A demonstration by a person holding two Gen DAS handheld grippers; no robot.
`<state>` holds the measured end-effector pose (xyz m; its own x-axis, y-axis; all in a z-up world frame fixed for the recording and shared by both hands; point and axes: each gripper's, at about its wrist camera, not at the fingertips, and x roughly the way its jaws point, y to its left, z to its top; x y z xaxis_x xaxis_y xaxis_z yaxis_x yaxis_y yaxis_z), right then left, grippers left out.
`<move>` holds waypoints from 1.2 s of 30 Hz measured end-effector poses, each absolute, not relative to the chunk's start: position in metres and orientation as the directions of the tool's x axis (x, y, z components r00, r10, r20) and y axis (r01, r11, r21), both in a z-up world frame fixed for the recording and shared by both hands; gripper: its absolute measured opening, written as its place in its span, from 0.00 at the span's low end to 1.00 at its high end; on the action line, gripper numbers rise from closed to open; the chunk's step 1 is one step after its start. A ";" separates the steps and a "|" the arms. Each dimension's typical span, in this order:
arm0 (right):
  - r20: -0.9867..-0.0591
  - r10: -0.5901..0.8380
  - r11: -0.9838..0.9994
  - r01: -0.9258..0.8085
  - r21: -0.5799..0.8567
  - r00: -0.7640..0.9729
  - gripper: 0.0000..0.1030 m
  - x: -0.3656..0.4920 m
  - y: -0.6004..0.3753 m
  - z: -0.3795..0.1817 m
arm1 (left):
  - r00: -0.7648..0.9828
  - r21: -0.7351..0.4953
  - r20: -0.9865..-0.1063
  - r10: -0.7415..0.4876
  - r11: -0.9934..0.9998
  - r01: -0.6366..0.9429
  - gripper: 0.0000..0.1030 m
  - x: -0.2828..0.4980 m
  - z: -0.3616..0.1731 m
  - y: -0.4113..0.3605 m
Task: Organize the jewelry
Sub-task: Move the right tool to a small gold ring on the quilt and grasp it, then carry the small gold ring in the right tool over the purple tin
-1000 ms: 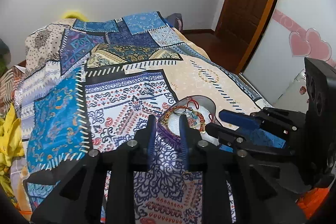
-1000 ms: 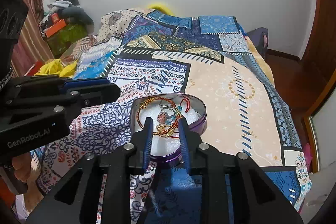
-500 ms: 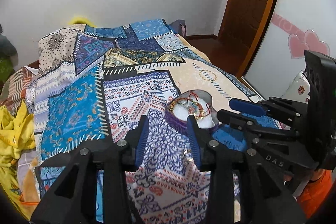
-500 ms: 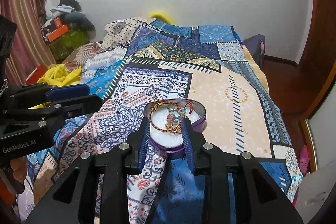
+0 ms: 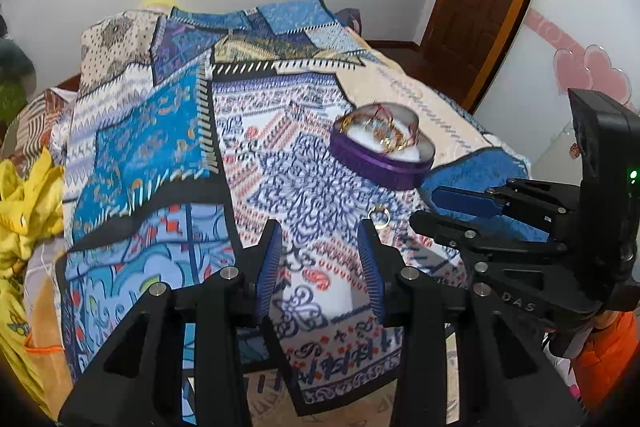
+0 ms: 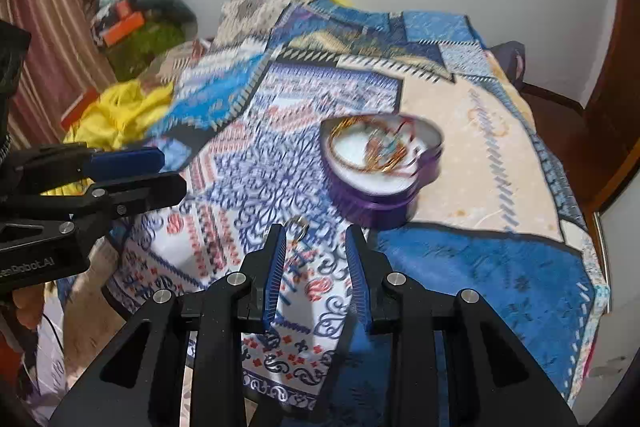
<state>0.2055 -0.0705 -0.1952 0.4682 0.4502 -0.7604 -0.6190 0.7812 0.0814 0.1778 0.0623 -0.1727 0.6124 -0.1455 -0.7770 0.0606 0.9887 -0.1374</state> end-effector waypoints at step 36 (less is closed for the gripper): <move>-0.754 0.478 0.749 -0.657 0.082 0.450 0.15 0.222 -0.058 -0.205 | 0.571 -0.148 -0.798 -0.193 0.981 0.125 0.37 0.188 -0.195 0.047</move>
